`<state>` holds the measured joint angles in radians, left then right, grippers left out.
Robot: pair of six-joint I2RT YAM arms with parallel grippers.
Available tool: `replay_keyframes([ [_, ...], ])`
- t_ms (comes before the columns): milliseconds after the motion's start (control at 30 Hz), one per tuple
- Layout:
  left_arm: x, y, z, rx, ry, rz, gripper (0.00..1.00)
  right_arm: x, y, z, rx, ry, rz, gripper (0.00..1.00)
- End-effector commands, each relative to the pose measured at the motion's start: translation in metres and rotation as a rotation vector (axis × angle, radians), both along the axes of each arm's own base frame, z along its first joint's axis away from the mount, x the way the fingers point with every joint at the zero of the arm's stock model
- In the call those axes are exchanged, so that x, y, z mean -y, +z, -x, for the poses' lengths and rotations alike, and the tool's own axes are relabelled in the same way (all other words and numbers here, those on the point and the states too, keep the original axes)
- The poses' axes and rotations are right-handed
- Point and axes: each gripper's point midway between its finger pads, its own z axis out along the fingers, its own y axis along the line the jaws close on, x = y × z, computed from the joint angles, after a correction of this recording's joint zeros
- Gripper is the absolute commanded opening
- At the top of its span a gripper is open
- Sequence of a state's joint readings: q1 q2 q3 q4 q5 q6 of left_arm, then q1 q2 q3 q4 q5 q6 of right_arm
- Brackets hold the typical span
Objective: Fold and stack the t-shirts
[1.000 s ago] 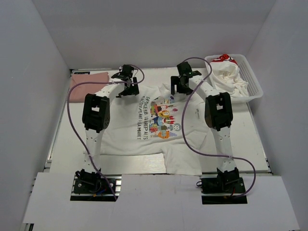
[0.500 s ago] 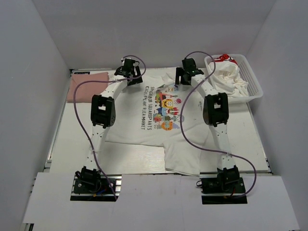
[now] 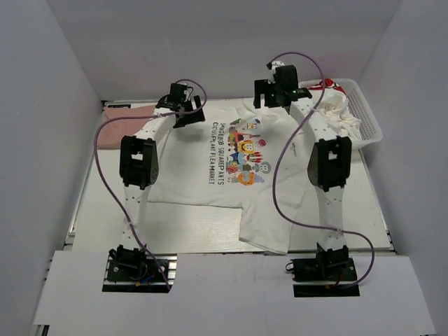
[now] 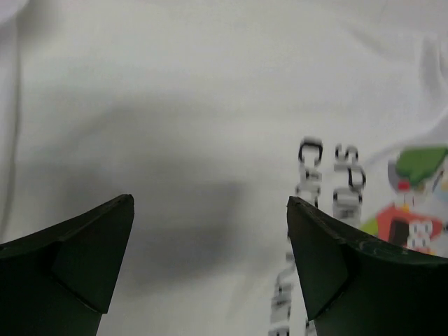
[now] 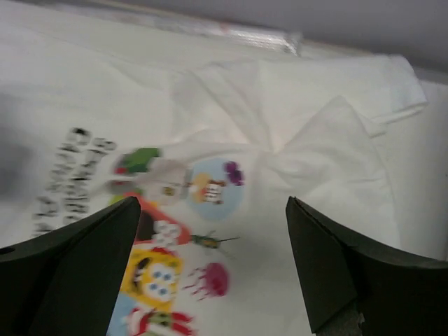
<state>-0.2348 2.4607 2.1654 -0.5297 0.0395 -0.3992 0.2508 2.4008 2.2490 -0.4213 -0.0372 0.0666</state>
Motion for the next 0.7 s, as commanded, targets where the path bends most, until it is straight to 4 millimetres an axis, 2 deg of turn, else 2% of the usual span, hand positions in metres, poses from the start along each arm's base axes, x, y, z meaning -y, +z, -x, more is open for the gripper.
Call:
replay_keyframes([
  [0, -0.014, 0.116, 0.056, 0.114, -0.001, -0.042, 1.0, -0.063, 0.095, 0.086, 0.045, 0.136, -0.083, 0.9],
  [67, -0.026, 0.118, 0.086, 0.099, 0.016, -0.063, 1.0, -0.057, 0.07, 0.125, -0.091, 0.11, -0.078, 0.9],
  [100, -0.033, 0.087, 0.115, 0.012, 0.034, -0.064, 1.0, -0.059, 0.046, 0.155, -0.21, 0.059, -0.108, 0.9],
  [133, -0.041, 0.084, 0.131, -0.003, 0.056, -0.055, 1.0, -0.052, 0.023, 0.179, -0.291, 0.035, -0.097, 0.9],
  [167, -0.044, 0.114, 0.145, 0.064, 0.07, -0.022, 1.0, -0.049, 0.013, 0.191, -0.324, 0.018, -0.096, 0.9],
  [200, -0.05, 0.088, 0.173, 0.0, 0.083, -0.025, 1.0, -0.053, 0.013, 0.205, -0.347, -0.016, -0.13, 0.9],
  [233, -0.053, 0.087, 0.186, -0.011, 0.118, -0.006, 1.0, -0.04, -0.022, 0.236, -0.437, -0.042, -0.084, 0.9],
  [267, -0.061, 0.103, 0.199, 0.029, 0.153, -0.001, 1.0, -0.038, -0.028, 0.241, -0.437, -0.056, -0.08, 0.9],
  [300, -0.067, 0.085, 0.218, -0.028, 0.183, -0.008, 1.0, -0.038, -0.028, 0.251, -0.444, -0.082, -0.093, 0.9],
  [333, -0.068, 0.082, 0.228, -0.051, 0.224, 0.026, 1.0, -0.023, -0.057, 0.267, -0.492, -0.124, -0.035, 0.9],
  [367, -0.072, 0.08, 0.236, -0.061, 0.251, 0.027, 1.0, -0.021, -0.062, 0.271, -0.505, -0.136, -0.031, 0.9],
  [400, -0.075, 0.068, 0.252, -0.105, 0.266, 0.024, 1.0, -0.015, -0.072, 0.275, -0.518, -0.164, -0.012, 0.9],
  [433, -0.077, 0.073, 0.257, -0.089, 0.283, 0.034, 1.0, -0.012, -0.077, 0.275, -0.525, -0.179, 0.003, 0.9],
  [500, -0.083, 0.062, 0.272, -0.129, 0.317, 0.028, 1.0, 0.0, -0.091, 0.275, -0.526, -0.217, 0.045, 0.9],
  [533, -0.085, 0.06, 0.276, -0.136, 0.33, 0.024, 1.0, 0.002, -0.097, 0.277, -0.54, -0.224, 0.061, 0.9],
  [567, -0.086, 0.065, 0.275, -0.121, 0.348, 0.032, 1.0, 0.016, -0.104, 0.278, -0.539, -0.263, 0.121, 0.9],
  [667, -0.088, 0.058, 0.284, -0.148, 0.358, 0.029, 1.0, 0.036, -0.117, 0.29, -0.584, -0.313, 0.195, 0.9],
])
